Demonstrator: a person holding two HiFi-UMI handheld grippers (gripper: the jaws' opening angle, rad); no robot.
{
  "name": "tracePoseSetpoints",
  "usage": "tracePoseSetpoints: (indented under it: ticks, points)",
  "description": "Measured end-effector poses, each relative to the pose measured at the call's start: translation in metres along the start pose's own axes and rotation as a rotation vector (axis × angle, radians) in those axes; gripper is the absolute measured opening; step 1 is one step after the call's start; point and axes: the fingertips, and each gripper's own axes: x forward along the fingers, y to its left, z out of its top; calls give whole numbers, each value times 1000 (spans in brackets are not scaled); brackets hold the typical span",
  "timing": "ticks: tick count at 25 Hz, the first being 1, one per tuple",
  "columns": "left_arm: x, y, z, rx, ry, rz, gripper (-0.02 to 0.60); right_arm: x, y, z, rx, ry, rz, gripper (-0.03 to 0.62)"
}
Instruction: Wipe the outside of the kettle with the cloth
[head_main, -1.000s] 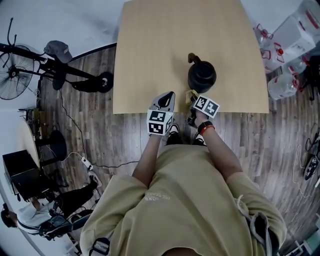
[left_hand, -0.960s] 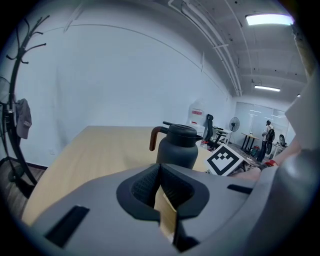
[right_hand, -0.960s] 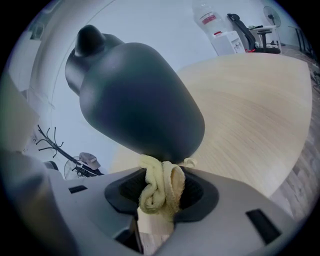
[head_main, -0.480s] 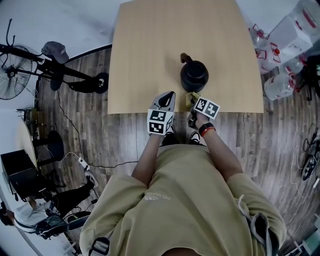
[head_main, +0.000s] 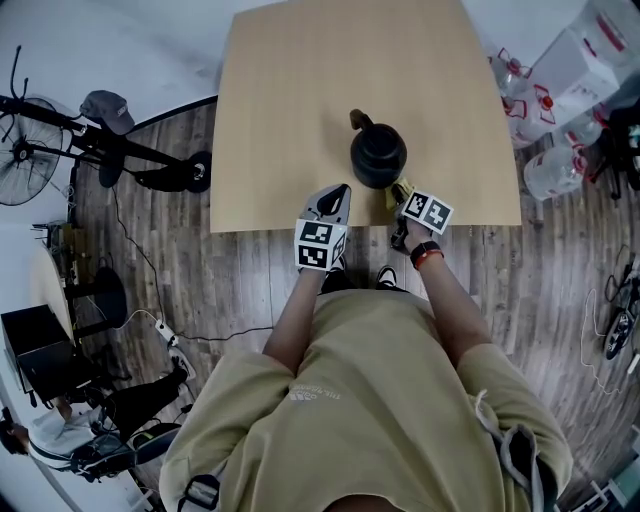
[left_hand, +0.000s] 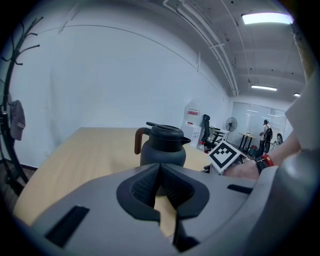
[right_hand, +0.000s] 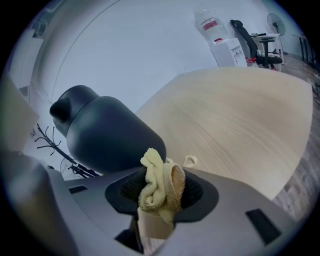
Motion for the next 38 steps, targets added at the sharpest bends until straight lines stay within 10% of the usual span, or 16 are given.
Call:
tracePoseSetpoints:
  ticks: [18, 38]
  points:
    - [-7, 9, 16, 20, -17, 24, 25, -26, -1, 80, -208, -127, -49, 163]
    - [-54, 30, 162, 60, -293, 95, 25, -173, 167, 160, -671, -568, 58, 163]
